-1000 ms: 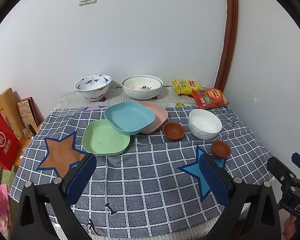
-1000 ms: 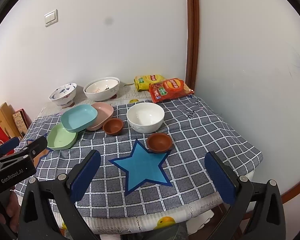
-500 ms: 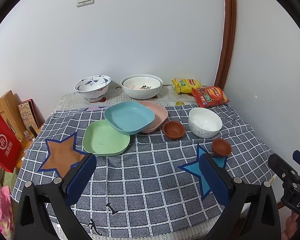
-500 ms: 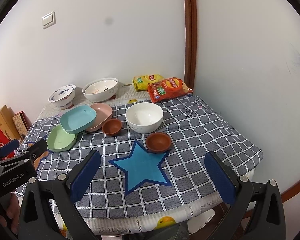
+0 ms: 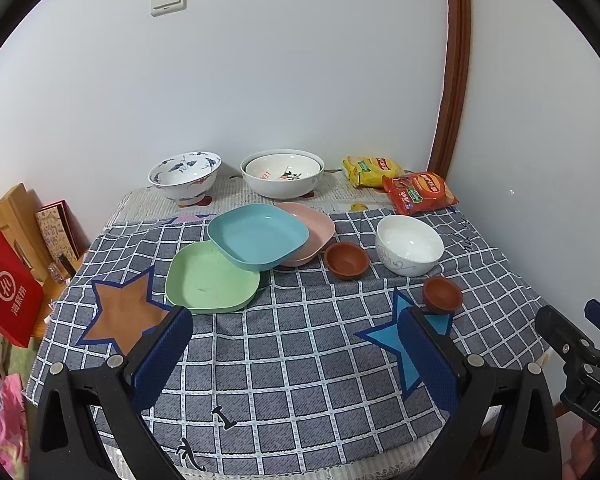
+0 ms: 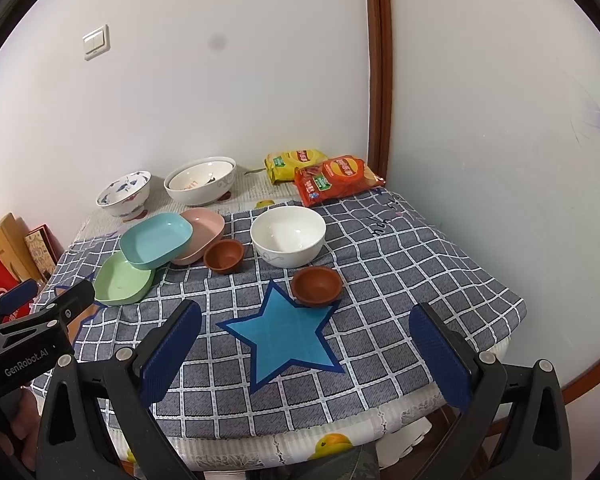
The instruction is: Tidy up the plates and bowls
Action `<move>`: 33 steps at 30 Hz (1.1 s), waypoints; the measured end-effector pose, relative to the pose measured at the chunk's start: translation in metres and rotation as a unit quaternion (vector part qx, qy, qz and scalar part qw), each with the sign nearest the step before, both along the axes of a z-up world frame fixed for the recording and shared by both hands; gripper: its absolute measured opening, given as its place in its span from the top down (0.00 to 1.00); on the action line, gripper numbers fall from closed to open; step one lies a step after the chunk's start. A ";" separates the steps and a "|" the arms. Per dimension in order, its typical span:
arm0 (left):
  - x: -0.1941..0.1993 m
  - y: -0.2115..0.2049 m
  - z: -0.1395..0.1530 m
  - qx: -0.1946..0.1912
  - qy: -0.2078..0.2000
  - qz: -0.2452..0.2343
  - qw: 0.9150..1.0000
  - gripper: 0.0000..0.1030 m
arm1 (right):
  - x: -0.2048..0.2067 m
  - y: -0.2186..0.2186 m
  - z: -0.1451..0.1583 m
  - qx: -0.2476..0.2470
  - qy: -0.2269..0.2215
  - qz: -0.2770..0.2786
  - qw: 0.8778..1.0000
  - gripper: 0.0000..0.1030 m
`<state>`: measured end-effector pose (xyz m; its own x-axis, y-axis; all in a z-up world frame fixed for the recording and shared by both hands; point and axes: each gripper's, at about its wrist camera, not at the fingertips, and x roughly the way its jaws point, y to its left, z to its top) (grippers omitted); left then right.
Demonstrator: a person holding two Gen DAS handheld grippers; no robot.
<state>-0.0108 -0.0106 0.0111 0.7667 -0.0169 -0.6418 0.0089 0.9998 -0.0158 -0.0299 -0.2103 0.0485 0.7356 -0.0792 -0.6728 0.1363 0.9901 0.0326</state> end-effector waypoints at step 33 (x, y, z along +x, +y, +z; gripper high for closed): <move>0.023 0.004 -0.001 0.002 0.007 -0.009 1.000 0.00 | 0.013 0.005 0.003 0.019 -0.009 0.007 1.000 0.00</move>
